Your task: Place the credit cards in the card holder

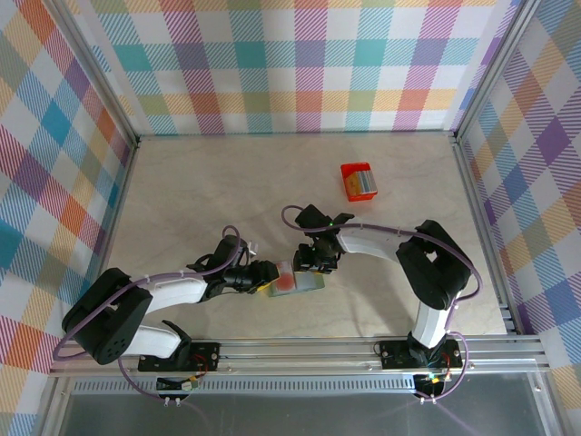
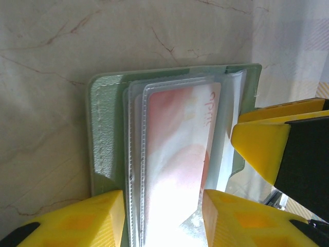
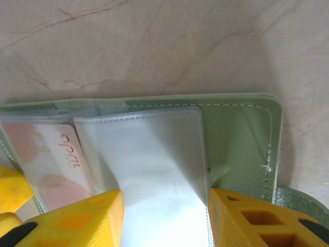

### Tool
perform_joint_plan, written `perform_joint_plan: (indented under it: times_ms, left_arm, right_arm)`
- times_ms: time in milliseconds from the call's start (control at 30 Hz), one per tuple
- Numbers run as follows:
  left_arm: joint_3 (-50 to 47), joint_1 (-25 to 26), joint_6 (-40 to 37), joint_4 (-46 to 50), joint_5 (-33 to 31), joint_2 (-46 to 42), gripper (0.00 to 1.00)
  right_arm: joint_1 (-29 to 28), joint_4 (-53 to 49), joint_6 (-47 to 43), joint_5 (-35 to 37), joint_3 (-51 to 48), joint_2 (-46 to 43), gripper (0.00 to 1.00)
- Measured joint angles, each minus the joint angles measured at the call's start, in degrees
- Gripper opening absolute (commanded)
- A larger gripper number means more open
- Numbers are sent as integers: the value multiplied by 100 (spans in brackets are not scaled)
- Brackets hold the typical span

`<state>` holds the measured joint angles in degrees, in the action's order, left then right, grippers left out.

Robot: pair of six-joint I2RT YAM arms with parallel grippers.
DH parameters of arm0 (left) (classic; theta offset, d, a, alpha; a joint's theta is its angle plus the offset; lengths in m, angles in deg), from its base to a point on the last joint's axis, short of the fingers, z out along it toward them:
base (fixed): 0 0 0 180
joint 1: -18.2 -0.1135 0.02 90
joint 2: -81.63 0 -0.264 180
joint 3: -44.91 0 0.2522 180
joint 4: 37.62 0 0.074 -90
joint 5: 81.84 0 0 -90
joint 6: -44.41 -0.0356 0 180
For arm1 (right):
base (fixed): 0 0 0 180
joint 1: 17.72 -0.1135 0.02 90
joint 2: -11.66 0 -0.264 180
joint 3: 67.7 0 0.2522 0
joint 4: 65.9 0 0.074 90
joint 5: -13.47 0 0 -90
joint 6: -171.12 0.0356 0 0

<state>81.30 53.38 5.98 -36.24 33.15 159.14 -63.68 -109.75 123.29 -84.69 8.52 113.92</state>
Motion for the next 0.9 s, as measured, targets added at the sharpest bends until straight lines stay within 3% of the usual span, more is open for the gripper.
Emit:
perform_joint_plan:
  times_ms: [633, 900]
  left_arm:
    - [0, 0, 0, 0, -4, 0, 43]
    - [-2, 0, -2, -2, -4, 0, 43]
  right_arm:
    - [13, 389, 87, -428, -103, -184, 38]
    - [13, -249, -70, 284, 37, -391, 46]
